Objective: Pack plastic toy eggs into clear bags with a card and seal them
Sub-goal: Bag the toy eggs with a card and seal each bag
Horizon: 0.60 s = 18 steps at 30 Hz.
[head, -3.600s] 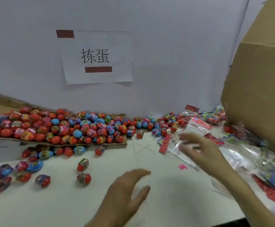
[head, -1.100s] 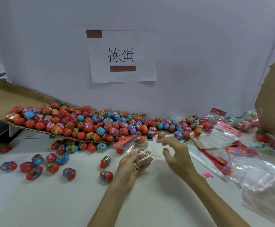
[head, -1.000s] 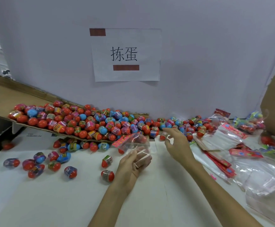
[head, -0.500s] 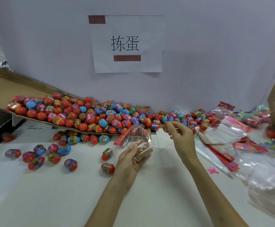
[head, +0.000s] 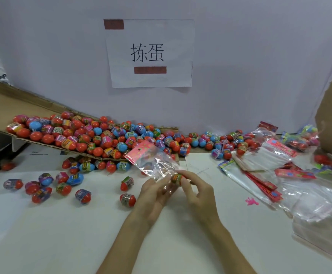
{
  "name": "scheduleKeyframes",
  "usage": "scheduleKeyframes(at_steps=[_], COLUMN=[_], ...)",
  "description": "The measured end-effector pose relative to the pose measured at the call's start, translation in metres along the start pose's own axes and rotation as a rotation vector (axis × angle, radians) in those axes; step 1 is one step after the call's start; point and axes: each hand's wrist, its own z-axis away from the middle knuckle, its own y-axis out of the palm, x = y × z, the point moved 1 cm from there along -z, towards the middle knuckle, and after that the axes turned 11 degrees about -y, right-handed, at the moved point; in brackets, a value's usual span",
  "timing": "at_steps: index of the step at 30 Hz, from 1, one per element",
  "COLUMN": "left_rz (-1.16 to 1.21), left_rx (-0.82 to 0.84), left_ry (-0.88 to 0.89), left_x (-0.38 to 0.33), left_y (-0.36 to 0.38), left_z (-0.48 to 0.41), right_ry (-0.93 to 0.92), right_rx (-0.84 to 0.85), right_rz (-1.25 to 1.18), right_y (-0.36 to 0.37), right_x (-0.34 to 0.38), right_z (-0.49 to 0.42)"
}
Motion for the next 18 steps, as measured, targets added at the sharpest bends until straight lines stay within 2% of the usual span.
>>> scheduleKeyframes(at_steps=[9,18], left_rz=[0.074,0.103], left_rx=[-0.139,-0.081], left_ry=[0.068,0.021], left_x=[0.0048,-0.0001], left_y=[0.0022,0.0029], left_z=[-0.004,-0.0019], right_ry=[-0.168,-0.179], right_rx=[-0.084,-0.069], right_rz=[0.18,0.198], right_y=[-0.0008,-0.0011], right_x=[-0.0008,-0.0039], right_z=[0.0054,0.0033])
